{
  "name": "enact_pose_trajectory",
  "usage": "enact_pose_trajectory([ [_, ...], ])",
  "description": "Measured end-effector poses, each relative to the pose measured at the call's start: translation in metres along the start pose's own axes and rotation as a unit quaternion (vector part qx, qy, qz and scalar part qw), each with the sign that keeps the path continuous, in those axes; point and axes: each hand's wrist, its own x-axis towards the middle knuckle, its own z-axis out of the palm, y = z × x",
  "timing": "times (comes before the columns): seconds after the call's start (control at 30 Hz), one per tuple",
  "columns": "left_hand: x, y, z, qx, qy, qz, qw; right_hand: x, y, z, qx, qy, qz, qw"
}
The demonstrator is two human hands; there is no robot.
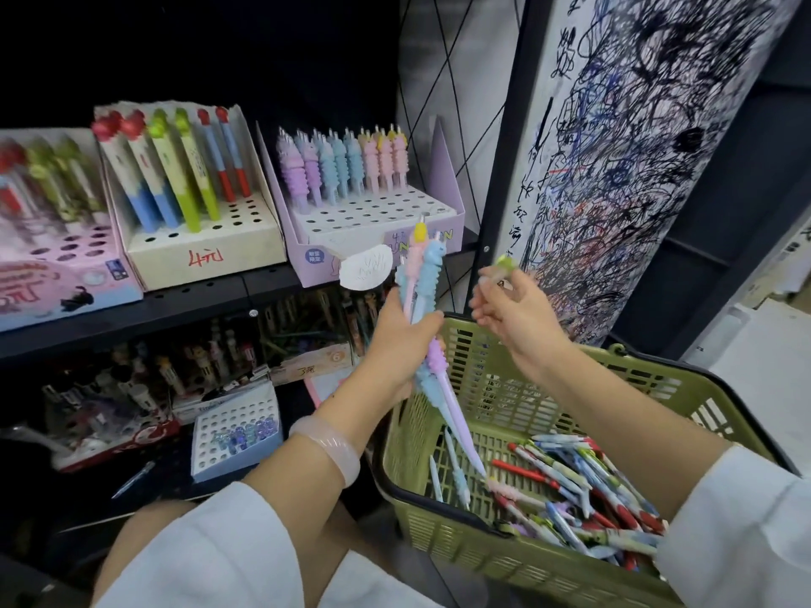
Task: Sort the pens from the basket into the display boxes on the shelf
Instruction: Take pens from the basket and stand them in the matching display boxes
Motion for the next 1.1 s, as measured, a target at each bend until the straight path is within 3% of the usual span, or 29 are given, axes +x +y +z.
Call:
enact_pose_trajectory([
  [0.17,0.003,0.042,-0.037,-0.015,0.041,0.033,0.998,0.015,-0.035,0.042,-0.145,-0.007,-0.125,0.981],
  [0.33,0.004,0.07,-0.098,0.008,0.129,0.057,0.99,0.033,-0.063,0.109,-0.206,-0.093,-0.185,0.956],
  [0.57,-0.01,0.084,-0.184,-0.02,0.228,0.073,0.971,0.031,-0.077,0.219,-0.132,-0.232,-0.209,0.941],
  [0.8,-0.027,0.089,-0.248,-0.041,0.225,0.092,0.969,0.024,-0.07,0.281,-0.044,-0.295,-0.162,0.941],
  [0.97,-0.027,0.087,-0.27,-0.022,0.232,0.102,0.967,0.027,-0.074,0.312,-0.048,-0.305,-0.148,0.94],
  [1.1,-0.028,0.089,-0.288,0.003,0.257,0.109,0.96,0.034,-0.086,0.328,-0.028,-0.266,-0.173,0.948],
])
